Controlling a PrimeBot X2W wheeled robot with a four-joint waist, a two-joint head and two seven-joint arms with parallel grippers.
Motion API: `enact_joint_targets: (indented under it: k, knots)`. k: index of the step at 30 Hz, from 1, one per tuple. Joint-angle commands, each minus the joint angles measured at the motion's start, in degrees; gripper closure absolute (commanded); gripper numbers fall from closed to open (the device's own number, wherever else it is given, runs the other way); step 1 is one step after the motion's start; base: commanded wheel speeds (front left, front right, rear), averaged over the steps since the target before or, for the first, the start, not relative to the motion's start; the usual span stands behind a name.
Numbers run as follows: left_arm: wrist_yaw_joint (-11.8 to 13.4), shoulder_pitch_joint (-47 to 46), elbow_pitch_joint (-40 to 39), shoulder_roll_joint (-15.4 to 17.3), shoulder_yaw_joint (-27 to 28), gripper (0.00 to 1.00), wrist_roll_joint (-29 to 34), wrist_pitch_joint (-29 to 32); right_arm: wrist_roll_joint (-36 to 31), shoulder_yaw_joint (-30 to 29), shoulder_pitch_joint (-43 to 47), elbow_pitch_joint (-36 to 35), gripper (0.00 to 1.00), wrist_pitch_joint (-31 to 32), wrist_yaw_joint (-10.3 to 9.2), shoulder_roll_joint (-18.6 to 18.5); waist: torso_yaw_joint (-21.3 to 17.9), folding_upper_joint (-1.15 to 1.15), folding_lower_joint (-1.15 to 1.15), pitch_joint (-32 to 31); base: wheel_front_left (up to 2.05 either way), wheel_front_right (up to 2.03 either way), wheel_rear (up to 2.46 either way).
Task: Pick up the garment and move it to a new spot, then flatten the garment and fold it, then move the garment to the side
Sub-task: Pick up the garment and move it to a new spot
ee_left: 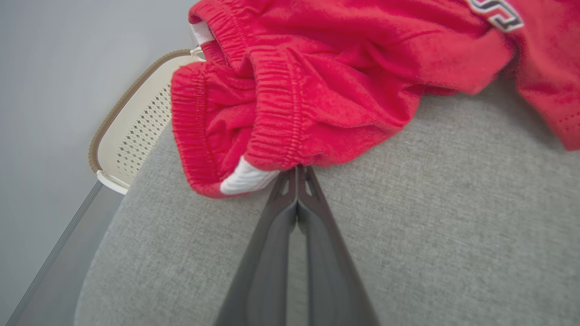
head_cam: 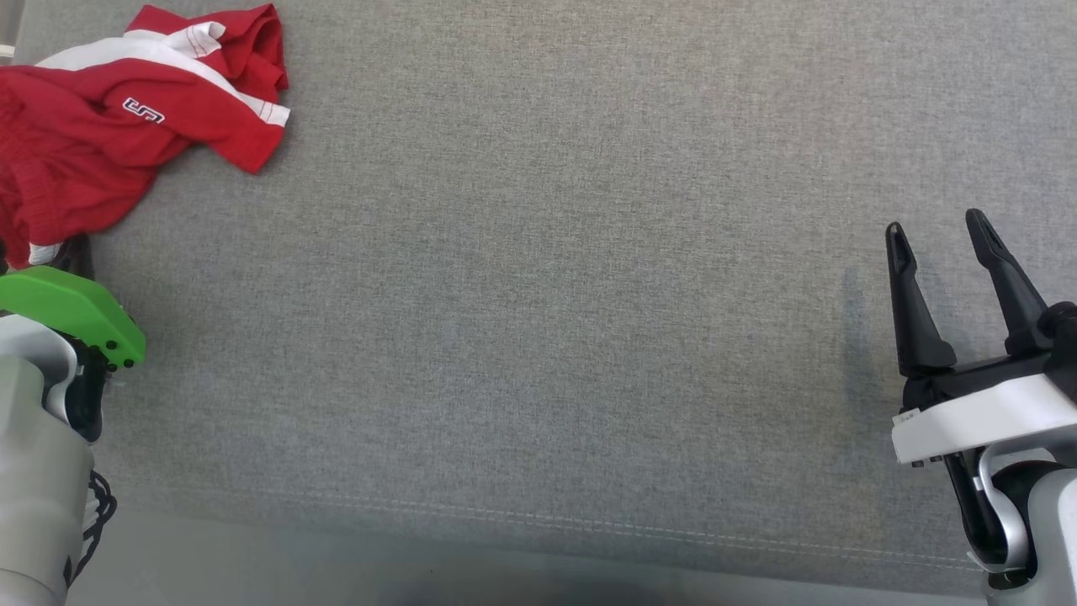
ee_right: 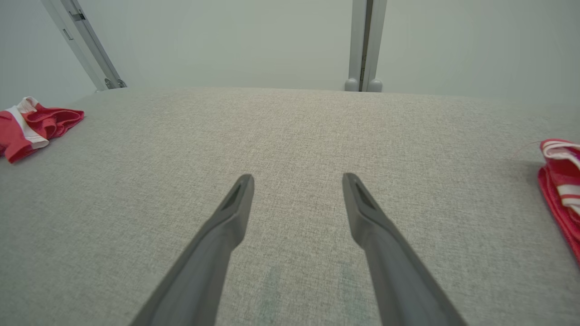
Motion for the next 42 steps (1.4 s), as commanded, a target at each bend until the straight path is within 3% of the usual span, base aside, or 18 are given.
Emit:
enact_joint_targets:
  k: [1, 16, 22, 23, 24, 25, 31, 38, 42]
  knots:
    - [0.1, -1.0, 0.2, -0.2, -0.1, 1.00, -0.1, -0.8, 0.4, -0.1, 0.1, -0.2, 0.00, 0.1, -0.02, 0.1, 0.3, 0.00, 0.00, 0.0, 0.00, 0.00, 0.00]
    - [0.1, 3.0, -2.8, -0.2, 0.4, 1.00, -1.8, -6.1, 0.5, 0.4, 0.6, 2.0, 0.00, -1.6, -0.02, 1.6, 3.2, 0.00, 0.00, -4.3, 0.00, 0.00, 0.00]
    - [3.1, 7.6, -13.5, 1.1, 6.2, 1.00, 0.1, -6.4, 0.8, 0.6, 0.8, 3.4, 0.00, -2.7, -0.03, 2.5, 3.6, 0.00, 0.00, -6.6, 0.00, 0.00, 0.00]
    - [4.0, 9.1, -16.2, 1.1, 7.6, 0.96, 0.7, -6.4, 0.9, 0.7, 0.9, 3.8, 0.00, -2.8, -0.03, 2.7, 3.6, 0.00, 0.00, -7.1, 0.00, 0.00, 0.00]
    - [5.0, 11.0, -18.8, 0.8, 9.1, 0.55, 1.2, -6.4, 1.0, 0.8, 1.0, 4.0, 0.00, -3.0, -0.02, 2.9, 3.5, 0.00, 0.00, -7.6, 0.00, 0.00, 0.00]
    - [5.8, 12.7, -22.0, 0.5, 10.8, 0.00, 2.2, -6.4, 1.0, 0.8, 1.1, 4.3, 0.00, -3.3, -0.03, 3.0, 3.5, 0.00, 0.00, -8.1, 0.00, 0.00, 0.00]
    - [9.5, 24.1, -39.6, -3.0, 18.2, 0.00, 8.0, -6.4, 1.2, 1.5, 1.2, 5.8, 0.00, -4.5, -0.02, 3.5, 3.6, 0.00, 0.00, -10.6, 0.00, 0.00, 0.00]
    - [12.1, 33.6, -52.8, -6.9, 21.5, 0.00, 13.2, -6.4, 1.6, 3.8, 0.6, 7.7, 0.00, -5.5, -0.02, 3.2, 3.3, 0.00, 0.00, -13.1, 0.00, 0.00, 0.00]
    - [13.1, 39.2, -59.4, -8.8, 20.7, 0.00, 16.7, -6.4, 1.5, 5.5, 0.5, 9.0, 0.00, -6.3, -0.02, 3.4, 3.2, 0.00, 0.00, -15.0, 0.00, 0.00, 0.00]
